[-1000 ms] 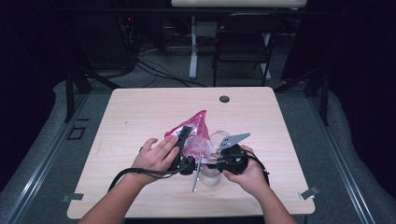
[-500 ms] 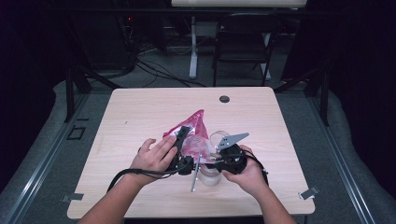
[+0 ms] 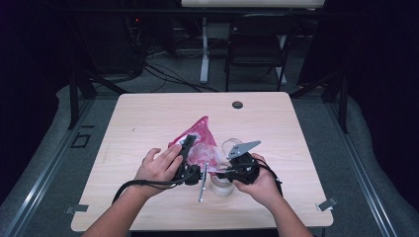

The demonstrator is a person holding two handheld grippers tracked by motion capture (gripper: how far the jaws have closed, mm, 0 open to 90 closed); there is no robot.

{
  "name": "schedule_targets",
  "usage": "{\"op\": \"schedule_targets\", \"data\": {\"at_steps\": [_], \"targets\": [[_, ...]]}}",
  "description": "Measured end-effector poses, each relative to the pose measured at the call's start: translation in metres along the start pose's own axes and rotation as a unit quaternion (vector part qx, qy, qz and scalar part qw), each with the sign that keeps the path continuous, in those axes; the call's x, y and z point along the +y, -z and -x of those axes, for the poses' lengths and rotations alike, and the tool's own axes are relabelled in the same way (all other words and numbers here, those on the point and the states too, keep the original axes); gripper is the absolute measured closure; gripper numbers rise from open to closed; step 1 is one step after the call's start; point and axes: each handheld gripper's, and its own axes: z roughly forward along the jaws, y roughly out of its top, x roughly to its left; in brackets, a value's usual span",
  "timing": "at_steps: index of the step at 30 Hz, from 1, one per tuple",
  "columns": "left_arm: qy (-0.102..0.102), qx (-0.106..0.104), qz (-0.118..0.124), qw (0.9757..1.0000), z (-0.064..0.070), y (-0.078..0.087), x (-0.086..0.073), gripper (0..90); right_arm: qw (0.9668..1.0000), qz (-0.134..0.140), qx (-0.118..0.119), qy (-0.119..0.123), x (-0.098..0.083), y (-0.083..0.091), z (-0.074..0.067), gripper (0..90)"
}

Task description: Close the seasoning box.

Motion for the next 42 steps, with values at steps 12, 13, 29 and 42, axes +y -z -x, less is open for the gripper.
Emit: {"op": "schedule_targets", "data": {"at_steps": [12, 13, 29, 42], "targets": [[-0.001, -0.01, -0.014, 0.9999, 0.003, 0.0, -0.006, 66.6, 1.0, 0.002, 0.001, 0.005, 0.002, 0.0, -0.001, 90.0], [0.001, -0.01, -0.013, 0.9999, 0.004, 0.0, -0.007, 66.6, 1.0, 0.001, 0.001, 0.006, 0.002, 0.0, -0.001, 90.0], [0.011, -0.022, -0.023, 0.9994, 0.011, -0.001, -0.012, 66.1, 1.0, 0.002, 0.0, 0.01, 0.004, -0.001, -0.004, 90.0], [0.015, -0.026, -0.021, 0.9993, 0.016, -0.002, -0.016, 65.6, 0.9999, 0.001, 0.0, 0.01, 0.004, -0.001, -0.004, 90.0]]}}
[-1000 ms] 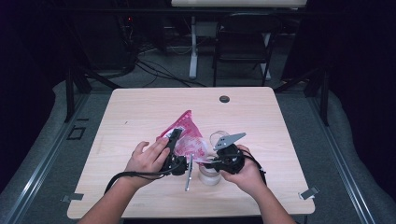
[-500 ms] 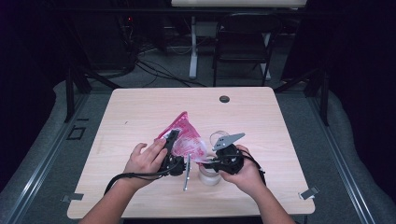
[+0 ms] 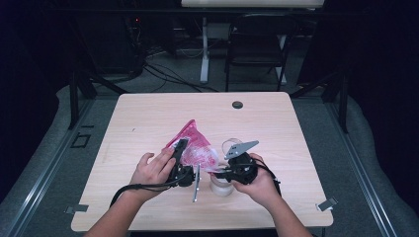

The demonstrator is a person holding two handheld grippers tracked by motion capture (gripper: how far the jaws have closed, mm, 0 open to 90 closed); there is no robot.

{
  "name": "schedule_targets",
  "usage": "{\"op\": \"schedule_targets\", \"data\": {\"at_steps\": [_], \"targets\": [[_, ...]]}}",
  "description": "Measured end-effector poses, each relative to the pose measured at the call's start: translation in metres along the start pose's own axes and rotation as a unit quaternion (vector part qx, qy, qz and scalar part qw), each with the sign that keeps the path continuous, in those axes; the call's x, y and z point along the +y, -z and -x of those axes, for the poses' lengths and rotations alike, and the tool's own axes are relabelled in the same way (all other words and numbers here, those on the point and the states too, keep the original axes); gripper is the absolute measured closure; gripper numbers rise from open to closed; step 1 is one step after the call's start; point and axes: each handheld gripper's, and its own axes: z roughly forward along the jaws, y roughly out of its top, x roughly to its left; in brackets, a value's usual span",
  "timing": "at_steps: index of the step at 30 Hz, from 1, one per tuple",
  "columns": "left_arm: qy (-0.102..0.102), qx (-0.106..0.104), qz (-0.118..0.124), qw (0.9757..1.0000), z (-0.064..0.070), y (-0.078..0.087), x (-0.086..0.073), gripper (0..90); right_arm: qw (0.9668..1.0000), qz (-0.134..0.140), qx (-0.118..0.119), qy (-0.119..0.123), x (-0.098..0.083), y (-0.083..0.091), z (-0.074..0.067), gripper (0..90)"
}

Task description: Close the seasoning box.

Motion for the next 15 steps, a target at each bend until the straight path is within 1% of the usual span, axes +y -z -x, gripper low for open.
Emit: {"op": "schedule_targets", "data": {"at_steps": [1, 2, 5, 6, 7, 8, 9, 11, 14, 15], "targets": [[0.005, -0.003, -0.002, 1.0, 0.0013, 0.0, -0.0004, 65.6, 1.0, 0.0, 0.0, 0.0, 0.0, 0.0, 0.0, 90.0], [0.002, 0.0, 0.0, 1.0, 0.0012, -0.0002, -0.0005, 65.5, 1.0, 0.0, 0.0, 0.0, 0.0001, -0.0001, -0.0001, 90.0], [0.009, -0.006, -0.004, 0.9999, 0.0032, -0.0002, -0.0014, 65.5, 1.0, 0.001, -0.001, 0.0, 0.0001, -0.0005, -0.0003, 90.0], [0.009, -0.006, -0.003, 0.9999, 0.0036, -0.0002, -0.0017, 65.5, 1.0, 0.0, -0.001, 0.001, 0.0002, -0.0003, -0.0004, 90.0], [0.009, -0.009, -0.008, 0.9999, 0.0036, 0.0004, -0.0015, 65.4, 1.0, 0.0, -0.001, 0.002, 0.0003, -0.0002, -0.0004, 90.0], [0.01, -0.009, -0.009, 0.9999, 0.0038, 0.0005, -0.0015, 65.4, 1.0, 0.0, -0.001, 0.002, 0.0003, -0.0003, -0.0005, 90.0], [0.006, -0.006, -0.008, 0.9999, 0.0034, 0.0006, -0.0014, 65.3, 1.0, 0.001, -0.001, 0.002, 0.0003, -0.0003, -0.0005, 90.0], [0.009, -0.008, -0.01, 0.9999, 0.0042, 0.0009, -0.0017, 65.3, 1.0, 0.002, -0.002, 0.001, 0.0003, -0.0001, -0.0007, 90.0], [0.016, -0.005, 0.001, 0.9999, 0.0059, -0.0006, -0.0034, 65.4, 1.0, 0.003, -0.001, 0.001, 0.0006, 0.0003, -0.0007, 90.0], [0.016, -0.013, -0.009, 0.9997, 0.0058, 0.0007, -0.003, 65.3, 1.0, 0.004, -0.001, 0.001, 0.0007, 0.0004, -0.0008, 90.0]]}}
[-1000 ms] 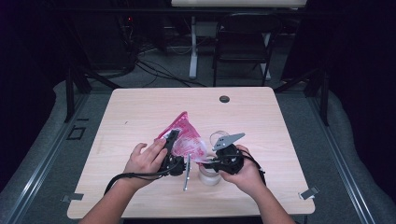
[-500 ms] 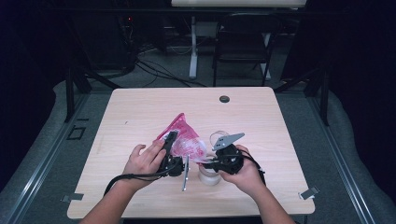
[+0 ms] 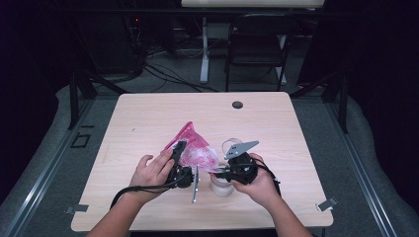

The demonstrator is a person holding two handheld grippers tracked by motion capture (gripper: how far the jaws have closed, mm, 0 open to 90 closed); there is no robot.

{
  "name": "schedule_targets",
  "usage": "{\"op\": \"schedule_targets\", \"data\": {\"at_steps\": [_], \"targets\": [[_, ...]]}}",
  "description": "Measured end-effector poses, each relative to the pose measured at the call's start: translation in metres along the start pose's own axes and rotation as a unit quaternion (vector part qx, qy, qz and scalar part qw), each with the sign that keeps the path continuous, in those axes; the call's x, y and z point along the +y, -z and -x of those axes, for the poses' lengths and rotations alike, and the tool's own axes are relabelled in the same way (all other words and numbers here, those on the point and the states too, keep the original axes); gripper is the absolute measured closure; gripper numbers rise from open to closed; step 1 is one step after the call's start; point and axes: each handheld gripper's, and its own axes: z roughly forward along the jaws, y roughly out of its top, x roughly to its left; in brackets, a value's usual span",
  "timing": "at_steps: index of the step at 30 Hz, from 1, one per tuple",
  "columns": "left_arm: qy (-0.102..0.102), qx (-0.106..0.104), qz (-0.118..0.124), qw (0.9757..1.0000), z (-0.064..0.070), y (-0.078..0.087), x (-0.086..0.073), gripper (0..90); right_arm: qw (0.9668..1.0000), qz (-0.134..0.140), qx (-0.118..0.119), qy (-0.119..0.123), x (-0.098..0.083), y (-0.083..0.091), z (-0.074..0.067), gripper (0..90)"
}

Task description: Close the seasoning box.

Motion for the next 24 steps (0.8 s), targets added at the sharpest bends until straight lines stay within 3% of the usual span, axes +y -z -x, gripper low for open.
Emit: {"op": "schedule_targets", "data": {"at_steps": [4, 5, 24], "targets": [[0.005, -0.004, -0.003, 1.0, 0.004, 0.0, -0.002, 65.3, 1.0, 0.005, -0.001, -0.001, 0.0, 0.0, -0.001, 90.0], [-0.002, -0.006, -0.01, 0.9999, 0.004, 0.001, -0.002, 65.3, 1.0, 0.006, -0.001, 0.0, 0.0, 0.0, -0.001, 90.0], [0.049, -0.033, -0.022, 0.998, 0.026, -0.001, -0.007, 67.3, 0.9999, 0.011, -0.006, 0.002, 0.002, -0.001, -0.003, 90.0]]}}
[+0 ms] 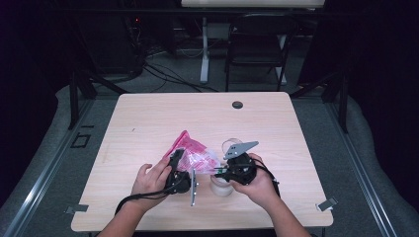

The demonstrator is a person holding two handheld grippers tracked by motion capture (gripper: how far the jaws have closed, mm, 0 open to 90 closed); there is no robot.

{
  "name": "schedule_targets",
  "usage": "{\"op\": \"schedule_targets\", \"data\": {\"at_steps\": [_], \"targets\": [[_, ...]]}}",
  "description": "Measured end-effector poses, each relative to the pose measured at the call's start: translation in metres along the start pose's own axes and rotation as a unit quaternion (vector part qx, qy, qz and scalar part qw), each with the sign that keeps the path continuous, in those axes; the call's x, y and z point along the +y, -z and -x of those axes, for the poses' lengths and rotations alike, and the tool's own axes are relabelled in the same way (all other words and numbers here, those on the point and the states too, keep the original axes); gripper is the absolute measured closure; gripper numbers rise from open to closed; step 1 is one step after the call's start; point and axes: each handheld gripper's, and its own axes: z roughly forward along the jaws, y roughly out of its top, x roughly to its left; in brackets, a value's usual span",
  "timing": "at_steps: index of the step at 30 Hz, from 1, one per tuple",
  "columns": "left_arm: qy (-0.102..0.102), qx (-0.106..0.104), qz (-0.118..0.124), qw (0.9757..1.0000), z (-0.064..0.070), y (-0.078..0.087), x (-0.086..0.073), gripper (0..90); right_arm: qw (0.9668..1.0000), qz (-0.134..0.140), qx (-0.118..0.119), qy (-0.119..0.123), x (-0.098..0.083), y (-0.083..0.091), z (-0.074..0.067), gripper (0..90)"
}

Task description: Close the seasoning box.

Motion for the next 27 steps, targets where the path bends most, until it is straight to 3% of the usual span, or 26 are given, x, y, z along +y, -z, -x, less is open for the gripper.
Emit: {"op": "schedule_targets", "data": {"at_steps": [9, 12, 23, 27], "targets": [[0.028, -0.008, -0.005, 0.9995, 0.008, -0.002, -0.003, 68.4, 1.0, 0.002, -0.003, 0.004, 0.001, -0.001, -0.003, 90.0], [0.046, -0.018, -0.004, 0.9988, 0.012, -0.003, -0.004, 69.4, 1.0, 0.005, -0.002, 0.005, 0.002, -0.001, -0.004, 90.0], [0.073, -0.053, -0.004, 0.9959, 0.016, -0.005, -0.005, 71.5, 0.9999, 0.014, -0.005, 0.008, 0.004, 0.001, -0.007, 89.4], [0.087, -0.063, -0.003, 0.9943, 0.017, -0.007, -0.007, 72.0, 0.9997, 0.024, -0.007, 0.006, 0.005, 0.003, -0.006, 85.0]]}}
